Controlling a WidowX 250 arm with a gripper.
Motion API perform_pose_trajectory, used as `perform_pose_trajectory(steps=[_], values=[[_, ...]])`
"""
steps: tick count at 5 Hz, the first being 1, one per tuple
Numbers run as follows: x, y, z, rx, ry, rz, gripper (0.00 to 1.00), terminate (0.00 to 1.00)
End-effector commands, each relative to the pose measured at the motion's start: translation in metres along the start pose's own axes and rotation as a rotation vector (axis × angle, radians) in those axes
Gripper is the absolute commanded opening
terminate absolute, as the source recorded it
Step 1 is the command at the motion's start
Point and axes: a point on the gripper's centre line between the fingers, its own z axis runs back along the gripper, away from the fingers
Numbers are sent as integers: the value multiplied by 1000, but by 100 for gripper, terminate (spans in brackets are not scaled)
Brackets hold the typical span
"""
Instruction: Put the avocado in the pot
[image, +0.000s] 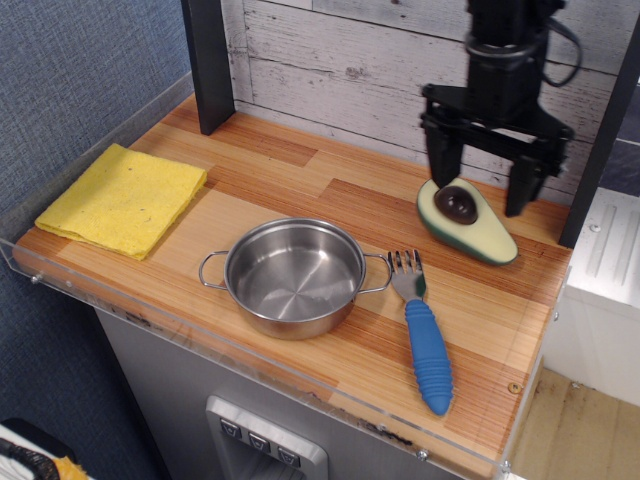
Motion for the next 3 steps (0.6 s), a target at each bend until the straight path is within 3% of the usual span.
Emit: perform_pose_trajectory(steps=[1, 3], values=[[12, 1, -20, 25, -9, 191, 100, 0], [15, 9, -27, 65, -39, 245, 100, 0]])
